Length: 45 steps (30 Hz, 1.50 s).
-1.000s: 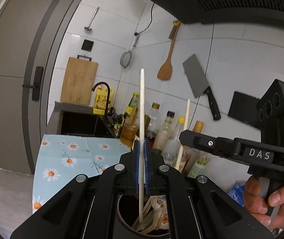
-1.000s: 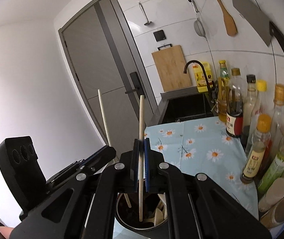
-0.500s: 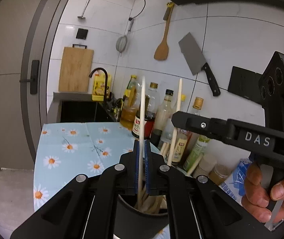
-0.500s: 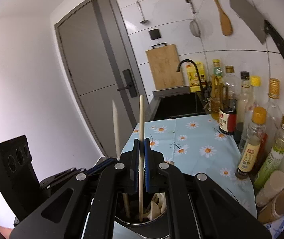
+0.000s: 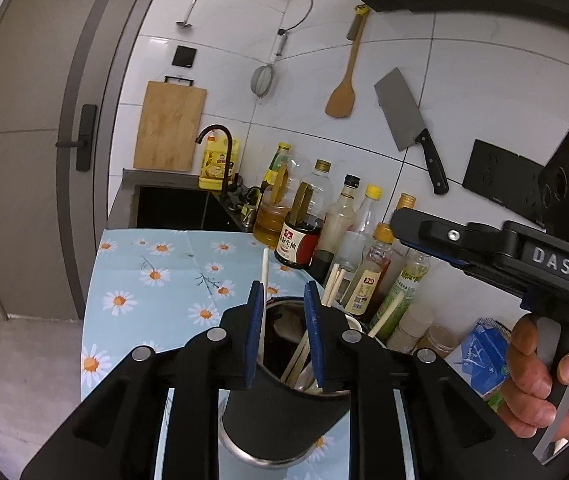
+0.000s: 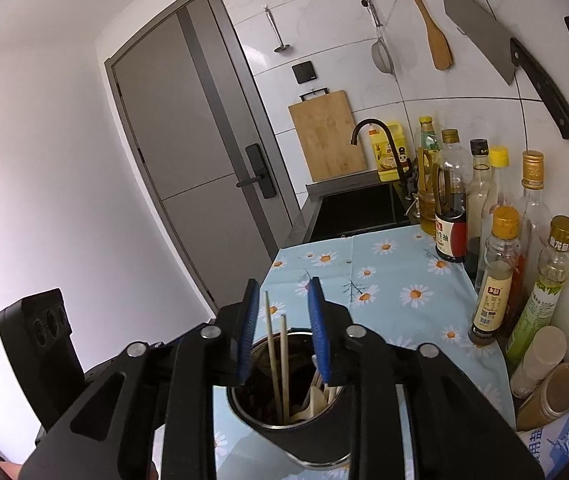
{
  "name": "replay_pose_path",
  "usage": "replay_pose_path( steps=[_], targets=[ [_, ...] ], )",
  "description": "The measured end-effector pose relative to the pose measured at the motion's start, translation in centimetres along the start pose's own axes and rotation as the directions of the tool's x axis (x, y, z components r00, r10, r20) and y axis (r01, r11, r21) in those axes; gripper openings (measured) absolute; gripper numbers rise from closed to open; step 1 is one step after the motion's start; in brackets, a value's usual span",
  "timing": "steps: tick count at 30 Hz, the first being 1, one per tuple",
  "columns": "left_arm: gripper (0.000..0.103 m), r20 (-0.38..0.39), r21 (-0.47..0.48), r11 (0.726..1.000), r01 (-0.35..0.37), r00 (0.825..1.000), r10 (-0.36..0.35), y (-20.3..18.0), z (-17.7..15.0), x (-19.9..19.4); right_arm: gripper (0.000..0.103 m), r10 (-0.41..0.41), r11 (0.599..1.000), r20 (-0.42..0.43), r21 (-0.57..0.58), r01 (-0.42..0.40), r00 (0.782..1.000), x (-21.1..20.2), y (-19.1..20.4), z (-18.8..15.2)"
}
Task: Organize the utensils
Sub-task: 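Lower both chopsticks into the black holder and open both grippers, then move both open grippers back down to the remaining chopsticks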
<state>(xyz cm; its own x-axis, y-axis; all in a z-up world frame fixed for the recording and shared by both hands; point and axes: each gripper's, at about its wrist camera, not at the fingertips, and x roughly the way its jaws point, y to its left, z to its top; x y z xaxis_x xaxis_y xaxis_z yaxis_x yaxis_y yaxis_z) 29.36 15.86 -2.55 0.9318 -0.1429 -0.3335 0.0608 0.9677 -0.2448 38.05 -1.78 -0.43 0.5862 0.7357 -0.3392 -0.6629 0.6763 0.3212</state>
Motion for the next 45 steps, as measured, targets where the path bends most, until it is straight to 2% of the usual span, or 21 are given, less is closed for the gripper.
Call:
replay_pose_path(
  steps=[6,12,13,16,22,27,29,34,37,43,45],
  targets=[
    [0.020,-0.008,-0.012,1.000,-0.018,1.000,0.018,-0.8,-0.1,-2.4,0.031,0.019,1.000,-0.026,-0.007,-0.020,0.999,-2.2,0.7,0.1],
    [0.020,-0.033,-0.065,0.997,-0.037,0.999,0.035,-1.5,-0.6,-5.9,0.037,0.049,0.999,-0.062,0.023,-0.047,0.997,-4.9,1.0,-0.1],
    [0.020,-0.035,-0.065,0.997,-0.045,0.998,0.043,-1.7,-0.7,-6.5,0.041,0.048,0.999,-0.068,0.016,-0.047,0.997,-5.3,1.2,-0.3],
    [0.032,-0.053,-0.106,0.993,-0.057,0.997,0.052,-2.0,-1.4,-8.3,0.043,0.033,0.999,-0.112,0.002,-0.033,0.993,-6.1,1.5,-1.1],
    [0.032,-0.092,-0.160,0.983,-0.092,0.993,0.078,-2.1,-3.4,-10.9,0.045,0.011,1.000,-0.236,-0.022,-0.017,0.972,-6.2,1.9,-3.7],
    [0.032,-0.154,-0.216,0.966,-0.140,0.982,0.108,-1.9,-5.5,-11.7,0.045,0.017,1.000,-0.347,-0.016,-0.024,0.938,-5.5,1.6,-6.0],
    [0.032,-0.203,-0.226,0.961,-0.159,0.973,0.113,-2.0,-6.6,-11.7,0.045,0.013,1.000,-0.389,-0.013,-0.020,0.921,-5.0,1.4,-6.9],
    [0.032,-0.295,-0.262,0.943,-0.205,0.947,0.123,-1.9,-9.1,-11.7,0.046,0.032,0.999,-0.507,0.003,-0.036,0.861,-3.6,1.3,-9.7],
    [0.032,-0.345,-0.287,0.932,-0.222,0.931,0.116,-1.8,-10.9,-11.6,0.047,-0.003,0.998,-0.577,-0.046,-0.030,0.817,-2.6,1.5,-11.7],
    [0.032,-0.420,-0.333,0.904,-0.269,0.900,0.113,-1.7,-14.3,-11.7,0.046,-0.040,0.996,-0.720,-0.088,-0.034,0.693,-0.2,1.7,-15.4],
    [0.032,-0.436,-0.342,0.896,-0.284,0.892,0.117,-1.6,-15.1,-11.8,0.046,-0.058,0.995,-0.765,-0.098,-0.027,0.641,0.7,1.7,-16.7]
  ],
)
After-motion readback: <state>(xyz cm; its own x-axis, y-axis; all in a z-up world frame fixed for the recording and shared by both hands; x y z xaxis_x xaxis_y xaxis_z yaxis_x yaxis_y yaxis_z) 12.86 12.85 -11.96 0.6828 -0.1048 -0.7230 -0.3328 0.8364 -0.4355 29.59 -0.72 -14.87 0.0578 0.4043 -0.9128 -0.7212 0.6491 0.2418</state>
